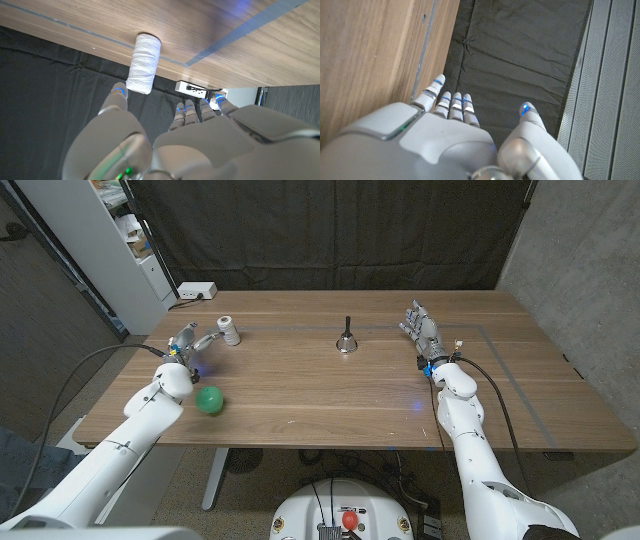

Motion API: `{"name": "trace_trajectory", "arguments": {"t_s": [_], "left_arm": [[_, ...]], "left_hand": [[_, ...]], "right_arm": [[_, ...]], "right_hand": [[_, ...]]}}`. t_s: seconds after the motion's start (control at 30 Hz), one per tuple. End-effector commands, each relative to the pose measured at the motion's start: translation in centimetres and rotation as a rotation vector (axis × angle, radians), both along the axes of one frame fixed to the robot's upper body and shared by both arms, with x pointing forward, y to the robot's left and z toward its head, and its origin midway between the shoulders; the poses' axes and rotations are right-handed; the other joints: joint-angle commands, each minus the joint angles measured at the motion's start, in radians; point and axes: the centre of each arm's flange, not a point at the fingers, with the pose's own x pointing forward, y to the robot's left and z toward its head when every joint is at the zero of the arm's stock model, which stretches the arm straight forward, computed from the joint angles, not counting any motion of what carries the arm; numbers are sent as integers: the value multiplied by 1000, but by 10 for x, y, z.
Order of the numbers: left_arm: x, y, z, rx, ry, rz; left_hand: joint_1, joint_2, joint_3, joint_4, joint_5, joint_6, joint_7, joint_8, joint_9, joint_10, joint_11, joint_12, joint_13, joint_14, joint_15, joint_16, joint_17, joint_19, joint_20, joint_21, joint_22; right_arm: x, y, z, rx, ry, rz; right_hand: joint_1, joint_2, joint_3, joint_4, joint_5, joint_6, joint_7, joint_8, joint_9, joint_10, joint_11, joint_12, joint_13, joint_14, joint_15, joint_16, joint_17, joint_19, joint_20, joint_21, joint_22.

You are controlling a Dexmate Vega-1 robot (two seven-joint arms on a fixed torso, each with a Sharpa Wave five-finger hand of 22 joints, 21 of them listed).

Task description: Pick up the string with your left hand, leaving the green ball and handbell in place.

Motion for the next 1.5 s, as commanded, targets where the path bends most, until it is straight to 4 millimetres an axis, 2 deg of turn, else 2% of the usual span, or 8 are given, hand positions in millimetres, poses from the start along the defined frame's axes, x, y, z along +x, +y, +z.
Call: {"name": "trace_trajectory", "arguments": {"t_s": [0.03, 0.67, 1.0, 1.27, 1.5], "left_arm": [[22, -7, 2, 11, 38, -23], [39, -21, 12, 45, 44, -23], [43, -21, 13, 53, 52, -26], [42, -13, 12, 36, 56, -11], [47, -16, 13, 40, 62, -9]], "left_hand": [[12, -2, 1, 8, 3, 6, 5, 4, 1, 0, 7, 8, 4, 0, 2, 2, 5, 3, 7, -2, 2], [18, -1, -2, 11, 2, 5, 4, 1, 1, -6, 9, 6, 4, -4, 4, 1, 5, -2, 12, -3, 3], [21, -1, -3, 13, 2, 6, 4, 0, 1, -6, 8, 6, 5, -3, 2, 1, 5, -2, 13, -2, 3], [22, -1, -4, 14, 1, 7, 6, 0, 1, -5, 7, 7, 5, -3, 3, 1, 5, 0, 13, -2, 3], [24, -1, -5, 15, 1, 8, 4, 0, 2, -3, 8, 7, 5, -3, 2, 1, 5, -1, 13, -2, 3]], "right_arm": [[5, -2, -2, 3, 10, -3], [12, -11, -7, 18, 23, -16], [15, -11, -12, 23, 36, -15], [19, -9, -14, 23, 45, -13], [23, -9, -13, 20, 49, -13]], "right_hand": [[10, -1, -2, 0, 8, 11, 2, 0, 4, 9, 2, -1, 5, 5, 3, 5, 2, 6, -2, 0, 5], [9, -1, -4, 0, 9, 12, 1, 0, 4, 10, 1, -2, 5, 6, 3, 5, 1, 5, -2, 0, 5], [9, 0, -5, -1, 10, 12, 1, 0, 4, 10, 1, -2, 5, 6, 2, 5, 1, 6, -1, 0, 5], [9, 0, -6, -1, 10, 12, 1, -1, 4, 10, 2, -2, 5, 6, 3, 5, 1, 6, -1, 0, 5], [9, 0, -7, -1, 11, 12, 0, -1, 4, 10, 1, -2, 5, 6, 4, 5, 1, 6, -2, 0, 5]]}}
